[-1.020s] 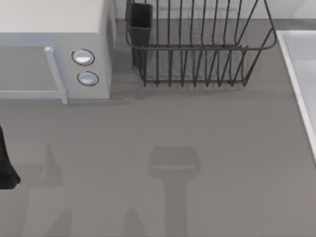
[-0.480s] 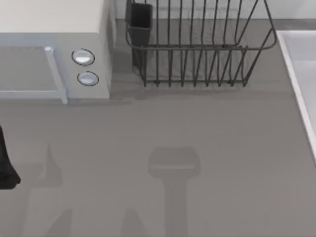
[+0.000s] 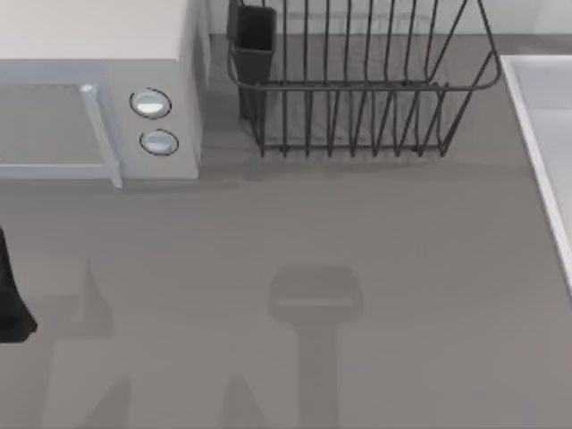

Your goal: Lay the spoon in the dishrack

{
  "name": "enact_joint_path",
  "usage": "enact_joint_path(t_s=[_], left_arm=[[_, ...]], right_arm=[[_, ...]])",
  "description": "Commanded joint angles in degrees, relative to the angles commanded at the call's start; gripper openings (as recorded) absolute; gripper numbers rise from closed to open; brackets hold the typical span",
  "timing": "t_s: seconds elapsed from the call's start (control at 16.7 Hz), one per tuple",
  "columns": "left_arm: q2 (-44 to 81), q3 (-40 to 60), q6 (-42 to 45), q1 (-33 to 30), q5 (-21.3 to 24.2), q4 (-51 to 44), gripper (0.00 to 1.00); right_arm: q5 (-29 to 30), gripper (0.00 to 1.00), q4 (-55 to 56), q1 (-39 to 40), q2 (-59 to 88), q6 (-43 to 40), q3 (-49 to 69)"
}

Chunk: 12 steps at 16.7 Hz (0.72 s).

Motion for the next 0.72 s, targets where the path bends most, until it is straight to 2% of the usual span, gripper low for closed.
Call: enact_joint_path(t_s=[0.12,0.72], left_arm=[[0.00,0.00,0.00,0.00,0.00,0.00,1.00],[0.00,0.00,0.00,0.00,0.00,0.00,1.00]], right_arm=[[0.00,1.00,0.00,0.00,0.00,0.00,0.00],[0.00,0.25,0.00,0.00,0.00,0.00,0.00]])
